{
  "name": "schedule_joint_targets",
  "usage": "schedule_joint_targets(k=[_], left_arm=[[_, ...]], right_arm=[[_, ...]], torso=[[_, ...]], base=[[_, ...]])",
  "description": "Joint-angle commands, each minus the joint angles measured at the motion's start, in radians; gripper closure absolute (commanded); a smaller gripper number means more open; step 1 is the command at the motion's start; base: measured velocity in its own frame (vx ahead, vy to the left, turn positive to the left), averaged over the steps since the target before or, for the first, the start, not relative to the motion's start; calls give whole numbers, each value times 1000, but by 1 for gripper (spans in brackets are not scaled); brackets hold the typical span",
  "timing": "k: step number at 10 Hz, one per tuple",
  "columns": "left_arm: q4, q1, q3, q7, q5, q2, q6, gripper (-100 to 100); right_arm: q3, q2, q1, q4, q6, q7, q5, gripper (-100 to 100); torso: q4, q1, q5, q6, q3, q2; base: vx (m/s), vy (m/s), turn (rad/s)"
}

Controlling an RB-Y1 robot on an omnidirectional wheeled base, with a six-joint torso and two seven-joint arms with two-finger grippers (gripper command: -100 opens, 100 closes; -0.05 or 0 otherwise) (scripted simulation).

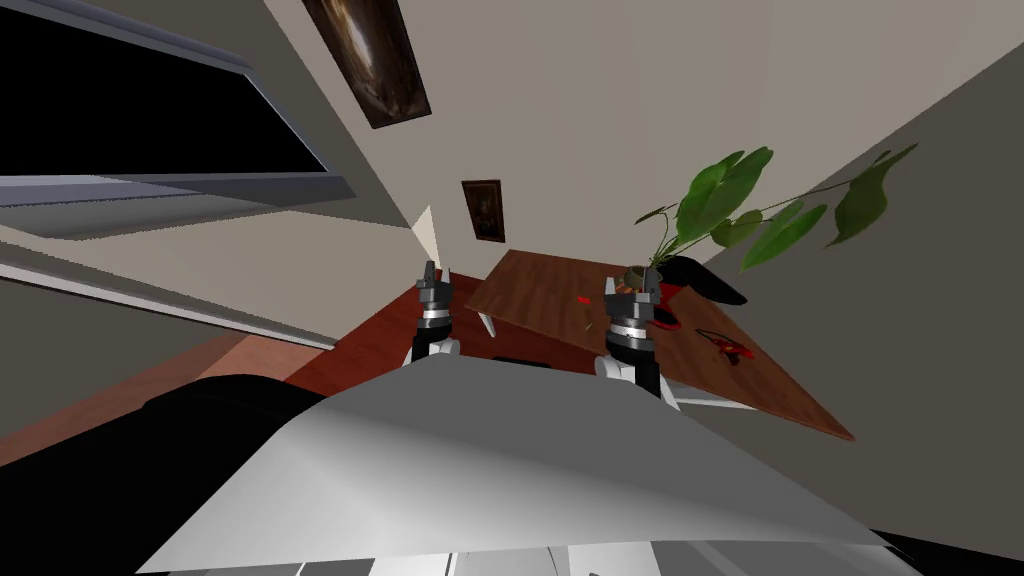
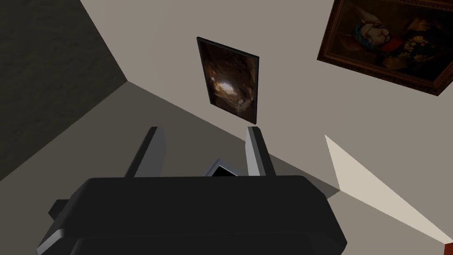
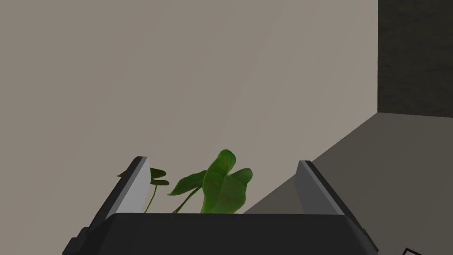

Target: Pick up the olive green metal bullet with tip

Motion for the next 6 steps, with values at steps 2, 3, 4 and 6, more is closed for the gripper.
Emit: schedule_joint_targets(k=[2, 3, 4, 6], left_arm=[[0, 0, 0, 0, 0, 0, 0, 0], [0, 0, 0, 0, 0, 0, 0, 0], [0, 0, 0, 0, 0, 0, 0, 0], [0, 0, 0, 0, 0, 0, 0, 0]], right_arm=[[-3, -19, -8, 59, -14, -50, -20, -100], [-6, -29, -12, 94, -21, -83, -35, -100], [-6, -29, -12, 94, -21, -83, -35, -100], [-13, -41, -23, 167, -34, -145, -69, -100]], torso=[[0, -1, 0, 0, 1, 1], [0, 0, 0, 1, -1, -2], [-1, 1, 0, 0, -2, -3], [-1, 2, 0, 0, -2, -4]], base=[[-104, -117, 201], [-54, -88, 236], [-50, -67, 109], [-90, -90, 280]])
